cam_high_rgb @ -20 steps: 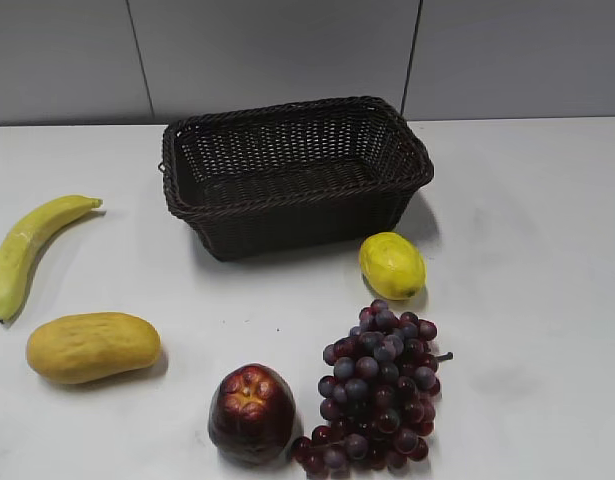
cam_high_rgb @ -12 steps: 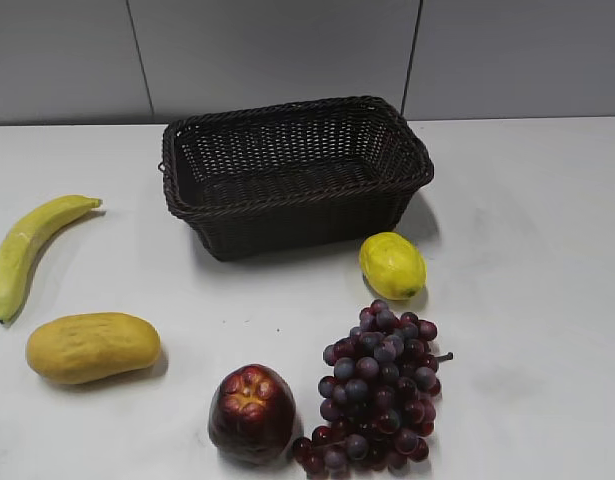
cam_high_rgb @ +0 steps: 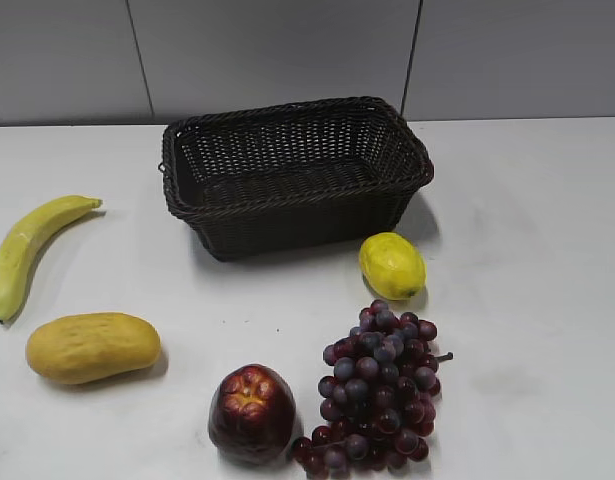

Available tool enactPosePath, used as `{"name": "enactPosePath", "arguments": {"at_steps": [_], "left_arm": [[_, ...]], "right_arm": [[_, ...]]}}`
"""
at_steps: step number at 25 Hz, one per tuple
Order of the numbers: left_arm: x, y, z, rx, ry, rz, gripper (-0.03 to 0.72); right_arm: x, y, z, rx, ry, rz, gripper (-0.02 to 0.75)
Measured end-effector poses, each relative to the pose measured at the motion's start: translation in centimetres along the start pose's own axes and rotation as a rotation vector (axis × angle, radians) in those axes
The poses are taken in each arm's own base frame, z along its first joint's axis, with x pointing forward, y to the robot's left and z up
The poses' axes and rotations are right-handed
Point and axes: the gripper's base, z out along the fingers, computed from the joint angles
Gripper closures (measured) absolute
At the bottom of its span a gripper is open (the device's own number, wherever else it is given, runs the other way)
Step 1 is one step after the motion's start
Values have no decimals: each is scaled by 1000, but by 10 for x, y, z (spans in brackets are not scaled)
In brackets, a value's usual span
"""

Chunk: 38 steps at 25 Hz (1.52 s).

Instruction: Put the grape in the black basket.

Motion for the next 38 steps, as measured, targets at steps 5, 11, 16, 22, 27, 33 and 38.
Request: {"name": "enactPosePath", "arguments": {"at_steps": [5, 11, 16, 22, 27, 33, 38], "left_arm": [[0, 0, 0, 0, 0, 0, 471], [0, 0, 0, 0, 0, 0, 471], [0, 0, 0, 0, 0, 0, 471], [0, 0, 0, 0, 0, 0, 471], [0, 0, 0, 0, 0, 0, 471], [0, 0, 0, 0, 0, 0, 471], [0, 0, 0, 0, 0, 0, 471]], "right_arm": [[-31, 9, 49, -67, 218, 95, 165], [-50, 27, 113, -177, 451, 69, 165], [-63, 77, 159, -225, 531, -80, 165], [-61, 141, 201, -162, 603, -210, 165], [-52, 174, 235, -118, 655, -214, 165], [-29, 169, 274, 20, 795, -170, 166], [-22, 167, 281, 54, 845, -158, 242]]}}
